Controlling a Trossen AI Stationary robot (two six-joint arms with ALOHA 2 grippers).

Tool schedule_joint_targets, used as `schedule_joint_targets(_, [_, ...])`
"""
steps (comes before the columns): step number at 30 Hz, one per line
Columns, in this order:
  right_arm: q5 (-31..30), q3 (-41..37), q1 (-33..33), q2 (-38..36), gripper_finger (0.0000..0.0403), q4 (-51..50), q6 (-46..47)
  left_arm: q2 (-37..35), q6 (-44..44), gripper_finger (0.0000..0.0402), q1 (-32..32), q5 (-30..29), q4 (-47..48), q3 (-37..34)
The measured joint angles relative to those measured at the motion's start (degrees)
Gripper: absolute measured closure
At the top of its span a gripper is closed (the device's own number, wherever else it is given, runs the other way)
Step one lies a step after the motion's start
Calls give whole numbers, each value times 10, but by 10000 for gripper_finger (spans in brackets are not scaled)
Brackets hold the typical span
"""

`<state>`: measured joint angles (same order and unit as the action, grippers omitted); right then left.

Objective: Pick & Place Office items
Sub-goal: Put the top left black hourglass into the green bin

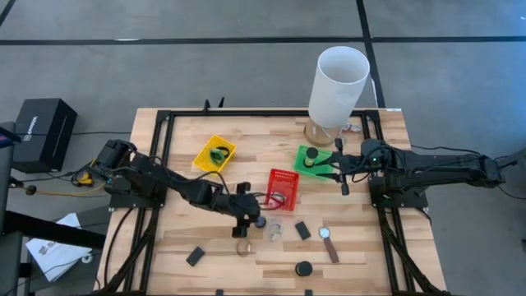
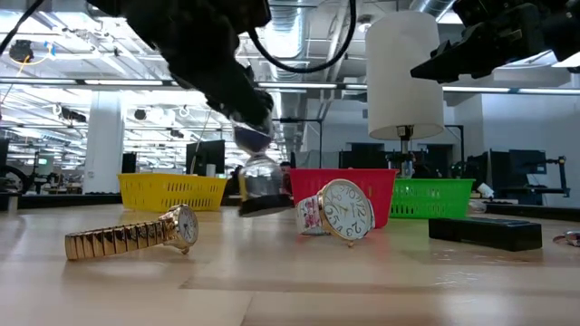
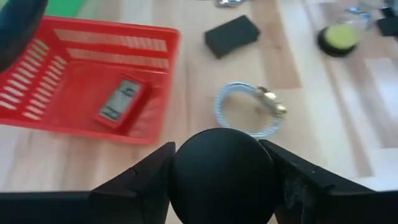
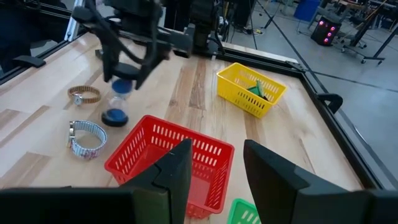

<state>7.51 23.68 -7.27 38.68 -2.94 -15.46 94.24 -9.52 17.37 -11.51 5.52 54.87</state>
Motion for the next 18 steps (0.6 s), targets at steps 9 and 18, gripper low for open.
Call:
schedule_joint_targets(9, [0, 0, 0, 0, 266, 2, 13, 6, 46, 198, -41, 8, -3, 0])
schedule_joint_targets(18, [0, 0, 0, 0, 266, 2, 24, 5, 67, 185, -38, 31, -4, -32])
